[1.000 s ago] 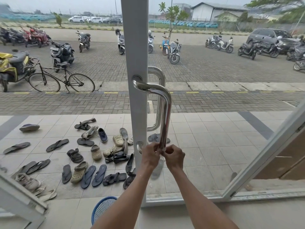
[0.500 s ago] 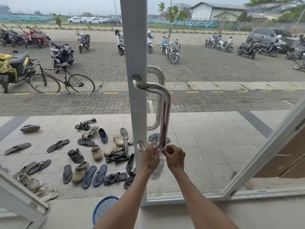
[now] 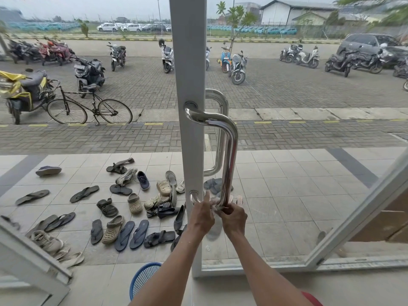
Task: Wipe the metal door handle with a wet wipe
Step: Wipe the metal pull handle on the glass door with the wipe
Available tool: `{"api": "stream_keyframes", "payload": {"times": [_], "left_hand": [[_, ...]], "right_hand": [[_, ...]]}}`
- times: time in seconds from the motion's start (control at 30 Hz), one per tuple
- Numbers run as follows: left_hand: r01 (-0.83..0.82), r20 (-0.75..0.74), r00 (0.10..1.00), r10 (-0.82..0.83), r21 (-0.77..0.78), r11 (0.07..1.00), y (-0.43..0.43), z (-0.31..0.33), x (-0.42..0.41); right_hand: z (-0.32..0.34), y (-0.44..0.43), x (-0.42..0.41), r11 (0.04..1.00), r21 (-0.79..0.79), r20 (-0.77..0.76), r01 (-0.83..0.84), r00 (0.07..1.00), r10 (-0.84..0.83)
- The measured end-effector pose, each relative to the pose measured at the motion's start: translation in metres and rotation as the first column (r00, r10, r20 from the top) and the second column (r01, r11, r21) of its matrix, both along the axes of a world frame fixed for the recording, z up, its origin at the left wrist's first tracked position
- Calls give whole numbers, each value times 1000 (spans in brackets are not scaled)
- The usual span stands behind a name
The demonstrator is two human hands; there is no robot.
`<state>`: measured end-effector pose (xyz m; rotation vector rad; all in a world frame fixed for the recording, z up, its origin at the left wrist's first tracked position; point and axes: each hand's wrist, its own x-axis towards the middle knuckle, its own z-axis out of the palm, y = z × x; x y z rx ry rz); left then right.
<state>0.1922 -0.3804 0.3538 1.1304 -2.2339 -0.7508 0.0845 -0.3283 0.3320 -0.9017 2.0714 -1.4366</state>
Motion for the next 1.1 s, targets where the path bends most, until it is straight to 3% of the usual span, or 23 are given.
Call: {"api": "stream_keyframes", "payload": {"times": [0.3,0.57,0.77,1.1], "left_hand": [[2,7,1000,-2,-104,995,7,3,-3],[-53,60,996,66,-206,977,6,0,-2],[-29,191,978,81,-258,966,-7,-7,4],[-41,193,976,104,-306,951,-20,-14,13]], "right_hand": [[17,11,-1,992,-105,105,68,993,-57],[12,8,6,985,-98,176,142,977,-123],[0,1,19,983,-102,201,153,971,-130],[-10,-10,33,979,-92,271,182,951,-151]]}}
